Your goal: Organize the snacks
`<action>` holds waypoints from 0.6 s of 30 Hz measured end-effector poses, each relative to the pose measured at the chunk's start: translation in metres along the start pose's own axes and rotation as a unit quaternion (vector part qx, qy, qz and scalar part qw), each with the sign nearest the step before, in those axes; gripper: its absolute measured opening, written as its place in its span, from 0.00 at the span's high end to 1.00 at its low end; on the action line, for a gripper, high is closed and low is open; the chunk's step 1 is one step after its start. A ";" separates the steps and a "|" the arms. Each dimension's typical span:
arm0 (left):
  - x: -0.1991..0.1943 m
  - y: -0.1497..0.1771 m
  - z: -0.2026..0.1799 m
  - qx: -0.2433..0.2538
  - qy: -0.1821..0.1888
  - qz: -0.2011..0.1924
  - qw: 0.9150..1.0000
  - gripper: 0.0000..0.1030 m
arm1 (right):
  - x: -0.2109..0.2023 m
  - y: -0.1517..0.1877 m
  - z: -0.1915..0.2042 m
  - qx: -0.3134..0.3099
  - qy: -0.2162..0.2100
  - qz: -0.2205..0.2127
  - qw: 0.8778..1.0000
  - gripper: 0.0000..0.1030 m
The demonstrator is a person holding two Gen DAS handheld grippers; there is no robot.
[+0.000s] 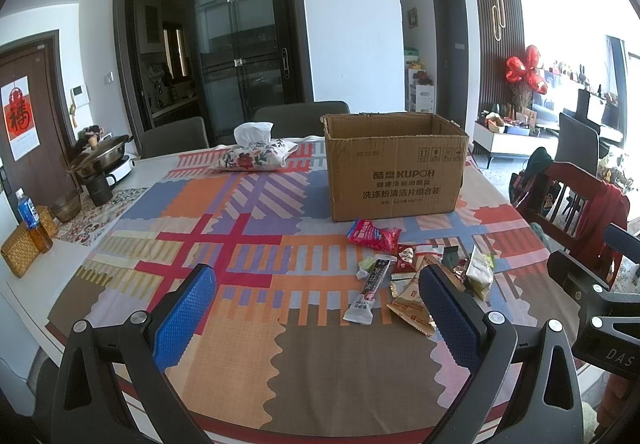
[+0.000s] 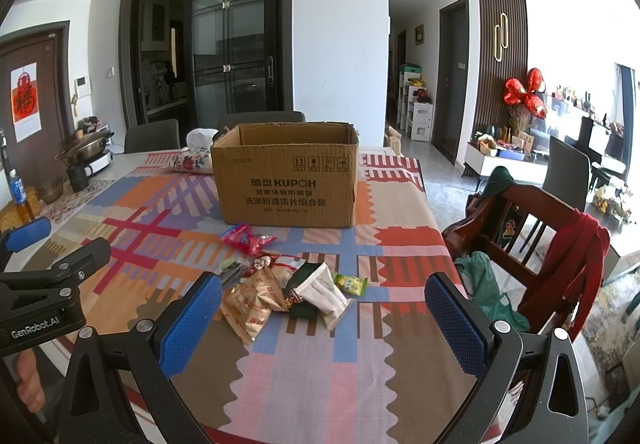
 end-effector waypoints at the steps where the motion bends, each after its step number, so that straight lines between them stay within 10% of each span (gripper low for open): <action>1: 0.000 0.000 0.000 0.000 0.000 0.000 1.000 0.00 | 0.000 0.000 0.000 0.000 0.000 0.000 1.000 0.00; 18: 0.000 0.000 0.000 -0.001 0.000 0.000 1.000 0.00 | 0.000 -0.001 0.001 -0.001 0.000 -0.001 1.000 0.00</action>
Point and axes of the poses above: each gripper's, at about its wrist camera, not at the fingertips, and x roughly the way its jaws point, z to its left, y to its underside, the point moved 10 cm from there along x, roughly the way its jaws point, and after that the axes turned 5 degrees about y, right-handed, at the moved point
